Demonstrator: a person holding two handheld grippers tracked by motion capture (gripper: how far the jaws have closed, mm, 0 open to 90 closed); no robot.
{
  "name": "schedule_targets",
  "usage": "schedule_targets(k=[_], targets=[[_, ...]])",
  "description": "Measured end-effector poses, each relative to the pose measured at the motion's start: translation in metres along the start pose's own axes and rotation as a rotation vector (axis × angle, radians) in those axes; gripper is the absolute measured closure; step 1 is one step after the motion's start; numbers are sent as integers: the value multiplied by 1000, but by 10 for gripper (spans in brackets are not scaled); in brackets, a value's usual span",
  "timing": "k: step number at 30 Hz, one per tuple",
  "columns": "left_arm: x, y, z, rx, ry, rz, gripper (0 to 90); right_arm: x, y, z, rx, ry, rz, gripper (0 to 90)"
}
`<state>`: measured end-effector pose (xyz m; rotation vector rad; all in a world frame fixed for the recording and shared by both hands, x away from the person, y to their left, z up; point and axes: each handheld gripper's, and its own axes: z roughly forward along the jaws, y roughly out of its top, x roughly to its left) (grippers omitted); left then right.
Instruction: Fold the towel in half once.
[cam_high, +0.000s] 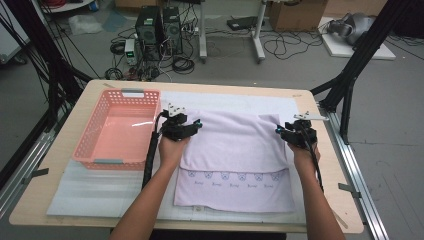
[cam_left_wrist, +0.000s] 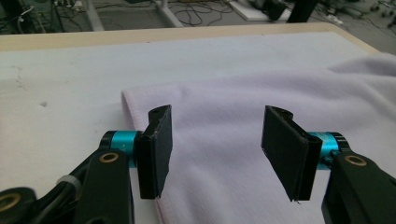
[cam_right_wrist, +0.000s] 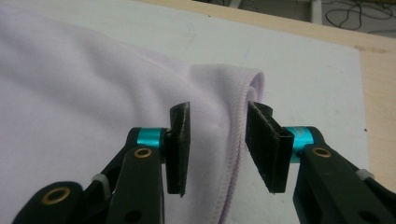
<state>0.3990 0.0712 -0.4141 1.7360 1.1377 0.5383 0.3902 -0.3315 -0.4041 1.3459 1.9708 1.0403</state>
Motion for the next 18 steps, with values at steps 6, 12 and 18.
schedule_targets(k=[6, 12, 18], targets=[[-10, -14, -18, 31, -73, 55, 441, 7, -18, -22, 19, 52, -20, 591], [-21, -34, -40, 56, -102, 114, 485, 16, -50, -41, 36, 94, -34, 586], [-21, -56, -63, 55, -113, 130, 506, 22, -72, -60, 39, 105, -20, 586]])
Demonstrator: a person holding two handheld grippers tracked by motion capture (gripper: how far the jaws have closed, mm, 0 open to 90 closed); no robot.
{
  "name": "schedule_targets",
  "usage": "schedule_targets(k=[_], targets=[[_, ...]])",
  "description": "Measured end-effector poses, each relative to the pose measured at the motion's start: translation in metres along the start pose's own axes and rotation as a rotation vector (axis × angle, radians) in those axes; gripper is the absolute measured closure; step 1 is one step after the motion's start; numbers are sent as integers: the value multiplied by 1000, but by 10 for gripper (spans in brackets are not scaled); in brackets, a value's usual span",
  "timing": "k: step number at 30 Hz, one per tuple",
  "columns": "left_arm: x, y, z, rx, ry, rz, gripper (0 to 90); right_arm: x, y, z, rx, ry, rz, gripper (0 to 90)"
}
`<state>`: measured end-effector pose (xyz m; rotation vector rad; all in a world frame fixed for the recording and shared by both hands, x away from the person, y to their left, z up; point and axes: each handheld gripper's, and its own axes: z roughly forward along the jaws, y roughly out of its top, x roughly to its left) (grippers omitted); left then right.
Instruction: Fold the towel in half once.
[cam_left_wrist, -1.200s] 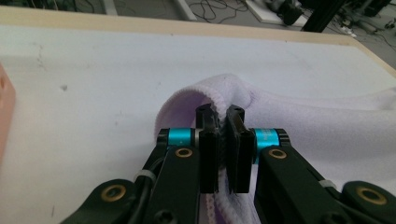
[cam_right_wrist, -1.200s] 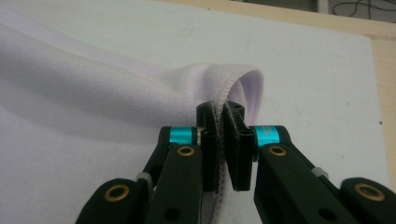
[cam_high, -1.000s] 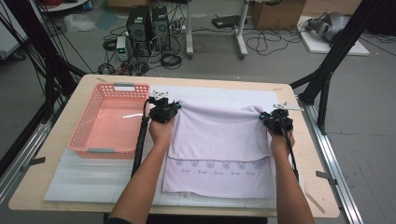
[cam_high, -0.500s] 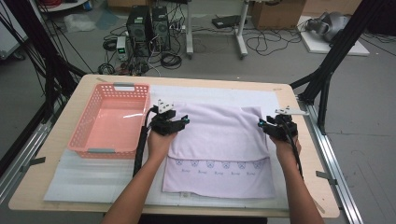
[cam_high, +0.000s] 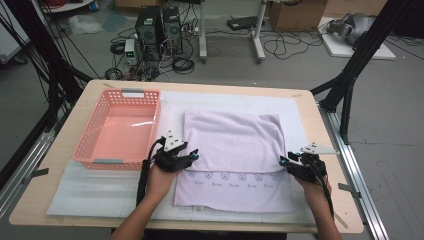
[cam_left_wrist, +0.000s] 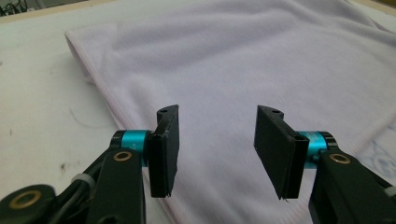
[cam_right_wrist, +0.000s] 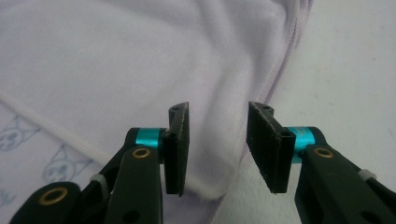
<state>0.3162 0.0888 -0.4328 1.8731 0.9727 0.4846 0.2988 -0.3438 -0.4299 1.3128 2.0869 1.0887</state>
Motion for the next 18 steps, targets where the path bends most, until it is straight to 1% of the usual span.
schedule_targets(k=[1, 3, 6, 8, 9, 10, 11, 12, 13, 15, 17, 18], targets=[[1, -3, -2, 6, 0, -8, 505, 1, -2, -3, 3, -1, 9, 586], [3, -9, -5, 24, -14, -36, 504, 4, -7, -6, 2, 8, 17, 586], [3, -19, -10, 51, 1, -30, 506, 10, -14, -8, 13, 16, 11, 581], [4, -26, -11, 69, 7, -33, 507, 15, -18, -5, 20, 18, 0, 573], [4, -26, -12, 73, 6, -44, 510, 17, -19, -3, 24, 19, -6, 578], [5, -27, -14, 69, 2, -47, 513, 19, -21, -2, 28, 16, -6, 603], [5, -27, -15, 74, 7, -42, 540, 20, -22, 0, 30, 11, -9, 634], [5, -28, -15, 95, 17, -28, 563, 21, -23, 1, 36, 4, -13, 659], [5, -29, -16, 107, 10, -30, 572, 22, -24, 1, 38, -2, -5, 679], [5, -30, -18, 97, 1, -28, 607, 22, -26, 0, 34, -8, -3, 688], [5, -30, -17, 107, -1, -22, 618, 23, -27, -3, 28, -20, -1, 675], [4, -30, -17, 109, -5, -27, 619, 22, -28, -4, 23, -22, -1, 671]])
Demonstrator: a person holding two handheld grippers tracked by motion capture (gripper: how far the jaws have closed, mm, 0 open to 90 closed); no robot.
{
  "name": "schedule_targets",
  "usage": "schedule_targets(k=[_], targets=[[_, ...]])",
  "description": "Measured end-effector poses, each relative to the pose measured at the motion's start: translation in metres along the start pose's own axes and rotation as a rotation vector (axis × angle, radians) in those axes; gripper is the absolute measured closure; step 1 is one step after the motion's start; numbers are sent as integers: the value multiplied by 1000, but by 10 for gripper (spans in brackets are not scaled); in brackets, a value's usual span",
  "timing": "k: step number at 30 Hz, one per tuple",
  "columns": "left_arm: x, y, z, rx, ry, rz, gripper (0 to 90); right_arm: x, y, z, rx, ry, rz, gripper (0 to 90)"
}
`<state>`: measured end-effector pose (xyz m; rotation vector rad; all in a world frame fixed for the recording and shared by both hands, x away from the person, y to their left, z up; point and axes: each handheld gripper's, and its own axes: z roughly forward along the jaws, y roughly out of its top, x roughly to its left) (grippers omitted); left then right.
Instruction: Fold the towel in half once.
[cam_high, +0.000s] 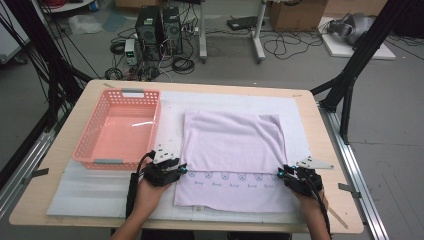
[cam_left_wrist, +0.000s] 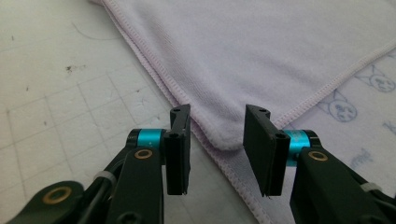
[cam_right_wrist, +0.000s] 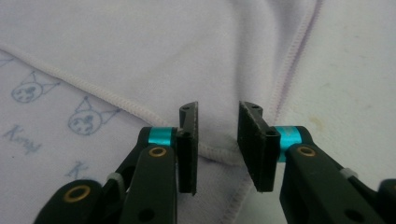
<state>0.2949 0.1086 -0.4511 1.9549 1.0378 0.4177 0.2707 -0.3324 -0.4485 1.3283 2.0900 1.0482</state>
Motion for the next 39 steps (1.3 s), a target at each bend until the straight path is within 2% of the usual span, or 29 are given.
schedule_targets(k=[2, 5, 8, 9, 12, 13, 17, 20, 24, 27, 30, 34, 37, 39], targets=[[1, 0, 1, 6, -17, -27, 617, -2, 0, -4, -13, -11, 13, 660], [1, 1, 3, 19, -23, -32, 614, -5, 2, -7, -33, 2, 28, 641], [0, 1, 4, 19, -21, -34, 624, -4, 0, -1, 10, 1, -7, 653], [0, 1, 4, 20, -18, -26, 640, -4, -1, 1, 19, 1, -9, 669], [-2, 1, 4, 18, -4, -16, 712, -4, 0, 2, 19, 0, -12, 796], [-2, 1, 3, 20, -4, -3, 759, -3, 0, 2, 19, 0, -18, 830], [-4, 1, 3, 17, 7, 9, 843, -2, 0, 2, 24, -3, -25, 862], [-3, 1, 2, 8, 10, 6, 843, -2, 0, 1, 19, 1, -19, 863], [-1, 2, 1, -25, 11, -21, 693, -1, 0, 1, 19, 0, -14, 858], [-2, 3, 2, -27, -4, -13, 681, -2, 0, 1, 15, 1, -18, 856], [-2, 5, 7, -11, -7, -12, 703, -1, 0, 1, 15, 3, -9, 855], [0, 7, 9, -1, 3, -20, 848, -1, 0, 1, 14, 3, -10, 861], [0, 7, 9, -6, 5, -12, 857, -1, 0, -1, 5, 4, -13, 864], [2, 7, 8, -10, -6, -29, 825, -1, 0, -1, 4, 7, -11, 861]])
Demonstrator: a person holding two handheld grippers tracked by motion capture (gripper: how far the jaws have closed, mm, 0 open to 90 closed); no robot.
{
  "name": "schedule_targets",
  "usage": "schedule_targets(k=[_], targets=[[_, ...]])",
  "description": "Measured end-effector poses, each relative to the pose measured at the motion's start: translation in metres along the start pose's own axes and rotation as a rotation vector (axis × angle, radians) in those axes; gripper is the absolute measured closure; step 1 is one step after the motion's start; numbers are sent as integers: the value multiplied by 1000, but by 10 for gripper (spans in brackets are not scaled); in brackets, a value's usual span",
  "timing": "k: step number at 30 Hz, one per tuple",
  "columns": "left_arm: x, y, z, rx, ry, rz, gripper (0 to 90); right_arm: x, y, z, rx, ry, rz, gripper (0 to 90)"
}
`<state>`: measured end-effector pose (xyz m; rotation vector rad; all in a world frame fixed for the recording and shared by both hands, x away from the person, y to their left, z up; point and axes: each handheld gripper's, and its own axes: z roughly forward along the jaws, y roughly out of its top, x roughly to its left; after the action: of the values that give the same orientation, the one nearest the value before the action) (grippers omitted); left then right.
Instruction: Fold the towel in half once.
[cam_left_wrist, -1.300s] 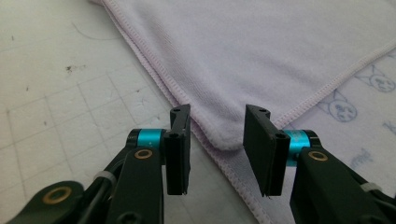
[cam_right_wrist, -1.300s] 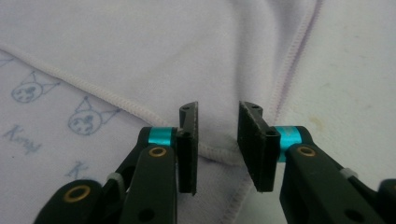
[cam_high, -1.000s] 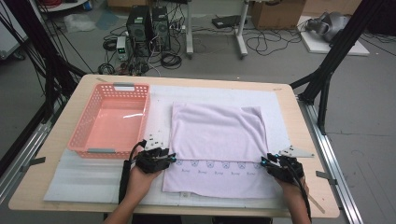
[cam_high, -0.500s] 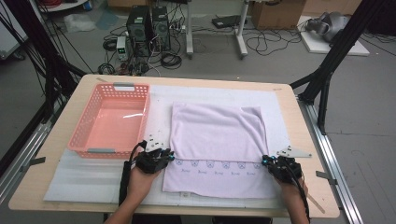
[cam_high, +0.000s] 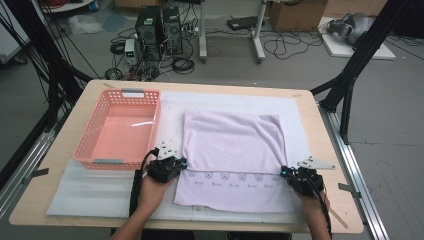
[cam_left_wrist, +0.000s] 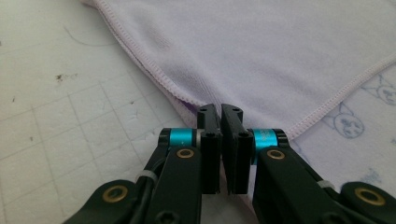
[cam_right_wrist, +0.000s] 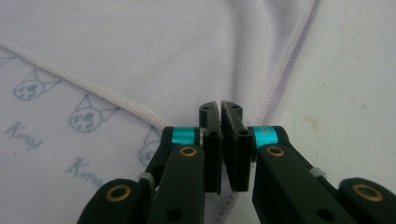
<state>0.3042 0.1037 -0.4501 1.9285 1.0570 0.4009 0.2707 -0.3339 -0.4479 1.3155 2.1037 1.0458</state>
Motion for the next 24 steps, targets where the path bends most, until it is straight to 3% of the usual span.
schedule_targets(k=[3, 5, 7, 12, 17, 20, 24], targets=[[3, 1, 0, -18, -16, -54, 667, 0, -1, 1, 7, 0, 1, 856], [3, 2, 1, -30, -25, -75, 618, 0, -1, 1, 8, 2, 5, 855], [2, 2, 4, -9, -18, -55, 630, 0, -1, 1, 9, 1, 2, 855], [0, 4, 5, -1, 30, 2, 764, 1, -1, 1, 7, 1, 7, 854], [2, 7, 0, -55, 15, -37, 650, 1, -1, 1, 9, 0, 9, 852], [-2, 7, 0, -40, -3, -18, 661, 1, -1, 0, 10, 2, 9, 851], [-5, 3, 6, 19, 18, 22, 686, 1, -1, 0, 14, 3, 13, 850]])
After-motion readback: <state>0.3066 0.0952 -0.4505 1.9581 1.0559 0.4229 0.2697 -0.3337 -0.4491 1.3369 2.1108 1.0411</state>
